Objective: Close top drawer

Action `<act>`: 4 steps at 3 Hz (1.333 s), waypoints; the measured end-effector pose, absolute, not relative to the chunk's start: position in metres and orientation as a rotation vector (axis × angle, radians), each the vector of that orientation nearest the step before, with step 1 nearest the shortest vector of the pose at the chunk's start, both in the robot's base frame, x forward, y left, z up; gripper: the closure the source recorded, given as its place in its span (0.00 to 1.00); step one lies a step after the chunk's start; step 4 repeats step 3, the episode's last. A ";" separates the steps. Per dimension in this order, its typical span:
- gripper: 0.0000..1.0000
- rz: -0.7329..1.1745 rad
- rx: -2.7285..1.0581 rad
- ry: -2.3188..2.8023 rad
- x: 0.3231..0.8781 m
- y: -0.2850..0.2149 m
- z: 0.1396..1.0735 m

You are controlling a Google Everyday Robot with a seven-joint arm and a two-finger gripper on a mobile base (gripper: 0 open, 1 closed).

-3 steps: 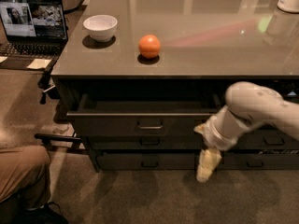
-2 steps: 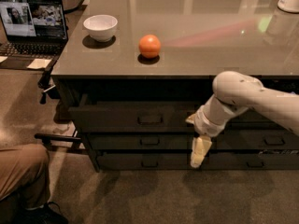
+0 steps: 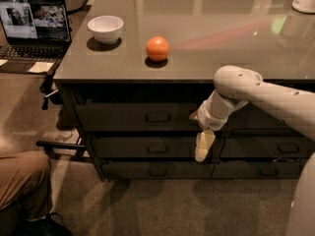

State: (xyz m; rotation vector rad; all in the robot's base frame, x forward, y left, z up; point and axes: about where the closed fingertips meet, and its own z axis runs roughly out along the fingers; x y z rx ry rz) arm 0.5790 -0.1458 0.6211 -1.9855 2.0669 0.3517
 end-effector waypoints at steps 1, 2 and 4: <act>0.00 0.248 -1.882 2.102 0.592 -0.152 0.632; 0.00 0.201 -1.822 2.115 0.601 -0.155 0.639; 0.00 0.203 -1.817 2.116 0.599 -0.155 0.639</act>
Offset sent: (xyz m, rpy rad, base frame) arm 0.0309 -0.0165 0.0303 -0.0094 -0.1570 -0.1814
